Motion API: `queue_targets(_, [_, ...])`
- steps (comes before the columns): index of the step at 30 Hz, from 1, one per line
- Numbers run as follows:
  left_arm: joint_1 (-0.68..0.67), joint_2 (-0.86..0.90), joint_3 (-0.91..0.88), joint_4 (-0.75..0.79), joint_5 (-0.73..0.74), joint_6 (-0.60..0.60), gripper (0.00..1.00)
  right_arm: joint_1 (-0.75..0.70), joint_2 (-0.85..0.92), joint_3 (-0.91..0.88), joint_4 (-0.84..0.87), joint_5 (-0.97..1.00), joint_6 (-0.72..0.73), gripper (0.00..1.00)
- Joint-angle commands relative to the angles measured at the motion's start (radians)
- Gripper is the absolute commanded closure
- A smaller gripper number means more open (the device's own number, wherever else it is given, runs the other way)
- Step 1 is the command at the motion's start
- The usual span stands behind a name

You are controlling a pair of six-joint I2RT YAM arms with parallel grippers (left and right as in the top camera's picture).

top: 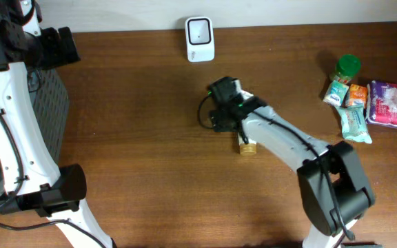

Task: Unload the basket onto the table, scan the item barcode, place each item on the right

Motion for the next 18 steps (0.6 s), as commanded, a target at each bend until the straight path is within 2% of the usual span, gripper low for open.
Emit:
queue_targets(1, [0.002,-0.015,0.007,-0.001,0.007,-0.006,0.01,0.028,-0.006,0.01,-0.028,0.114,0.155,0.01])
queue_targets(9, [0.002,-0.015,0.008,-0.001,0.007,-0.006,0.01,0.025,0.132,0.008,-0.027,0.165,0.172,0.02])
queue_targets(15, [0.002,-0.015,0.008,-0.001,0.007,-0.006,0.01,-0.008,0.144,0.008,-0.03,0.146,0.172,0.32])
queue_targets(16, [0.002,-0.015,0.008,-0.001,0.007,-0.006,0.01,-0.025,0.144,0.008,-0.029,0.101,0.172,0.41])
queue_targets(17, [0.002,-0.015,0.008,-0.001,0.007,-0.006,0.01,-0.05,0.144,0.008,-0.026,0.048,0.172,0.57])
queue_targets(18, [0.002,-0.015,0.008,-0.001,0.007,-0.006,0.01,-0.067,0.144,0.008,-0.026,0.017,0.172,0.66])
